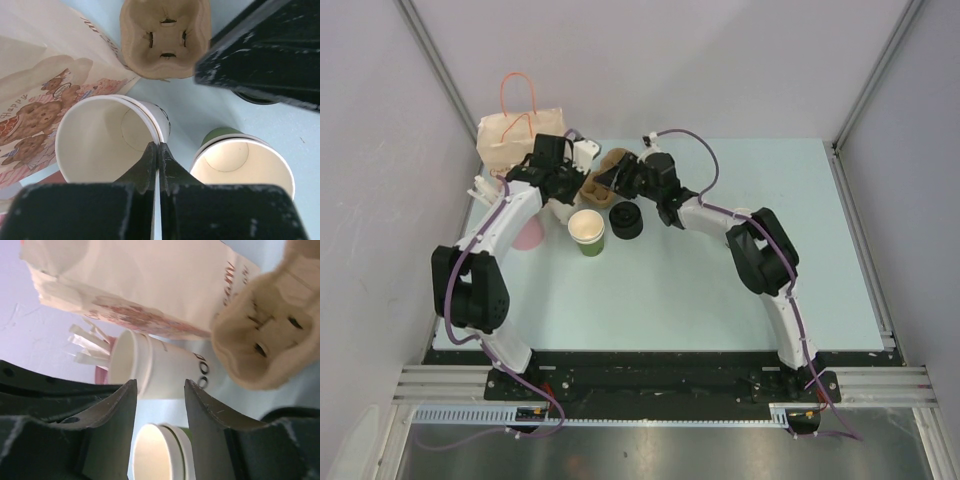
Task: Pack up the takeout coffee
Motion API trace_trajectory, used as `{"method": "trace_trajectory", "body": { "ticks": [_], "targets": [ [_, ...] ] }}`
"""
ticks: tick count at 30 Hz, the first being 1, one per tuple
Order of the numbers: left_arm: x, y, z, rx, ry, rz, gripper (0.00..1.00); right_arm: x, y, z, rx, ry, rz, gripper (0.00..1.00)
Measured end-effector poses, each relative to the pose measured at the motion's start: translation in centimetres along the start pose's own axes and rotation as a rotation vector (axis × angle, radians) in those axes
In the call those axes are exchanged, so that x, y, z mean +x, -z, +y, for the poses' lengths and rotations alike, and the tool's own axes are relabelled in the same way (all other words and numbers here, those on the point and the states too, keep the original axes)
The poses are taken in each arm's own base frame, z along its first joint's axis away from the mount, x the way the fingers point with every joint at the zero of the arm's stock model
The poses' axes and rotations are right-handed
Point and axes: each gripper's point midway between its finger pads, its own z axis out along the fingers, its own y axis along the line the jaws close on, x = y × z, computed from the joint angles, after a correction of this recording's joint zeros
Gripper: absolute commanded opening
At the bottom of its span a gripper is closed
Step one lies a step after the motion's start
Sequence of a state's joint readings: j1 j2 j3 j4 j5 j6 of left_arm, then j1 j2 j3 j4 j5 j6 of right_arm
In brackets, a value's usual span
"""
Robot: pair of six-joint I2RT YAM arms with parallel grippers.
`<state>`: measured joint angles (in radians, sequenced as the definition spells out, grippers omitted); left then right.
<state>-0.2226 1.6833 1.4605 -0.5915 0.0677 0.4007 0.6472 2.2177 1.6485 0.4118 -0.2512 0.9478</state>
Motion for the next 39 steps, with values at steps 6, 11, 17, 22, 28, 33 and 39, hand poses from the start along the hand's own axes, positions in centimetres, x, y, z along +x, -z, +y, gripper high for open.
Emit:
{"method": "trace_trajectory", "body": {
  "ticks": [6, 11, 17, 22, 28, 33, 39],
  "targets": [
    [0.2, -0.8, -0.4, 0.023, 0.002, 0.007, 0.01, -0.3, -1.7, 1.9, -0.048, 0.003, 0.004, 0.39],
    [0.6, -1.3, -0.7, 0.036, 0.008, 0.018, 0.00, 0.7, -3.3, 1.9, -0.050, -0.004, 0.028, 0.34],
    [0.7, -1.6, -1.0, 0.047, 0.012, 0.022, 0.00, 3.0, -3.9, -0.4, 0.023, -0.054, 0.076, 0.30],
    [0.7, -1.7, -1.1, 0.049, 0.011, 0.023, 0.00, 3.5, -3.9, -0.3, 0.026, -0.062, 0.084, 0.30],
    [0.6, -1.7, -1.2, 0.054, 0.011, 0.020, 0.01, 3.8, -3.9, -0.3, 0.025, -0.062, 0.091, 0.26],
    [0.5, -1.7, -1.3, 0.062, 0.017, 0.017, 0.01, 4.0, -3.9, -0.4, 0.024, -0.066, 0.099, 0.25],
    [0.5, -1.7, -1.4, 0.069, 0.019, 0.013, 0.00, 4.9, -4.2, -1.6, 0.040, -0.072, 0.118, 0.23]
  ]
}}
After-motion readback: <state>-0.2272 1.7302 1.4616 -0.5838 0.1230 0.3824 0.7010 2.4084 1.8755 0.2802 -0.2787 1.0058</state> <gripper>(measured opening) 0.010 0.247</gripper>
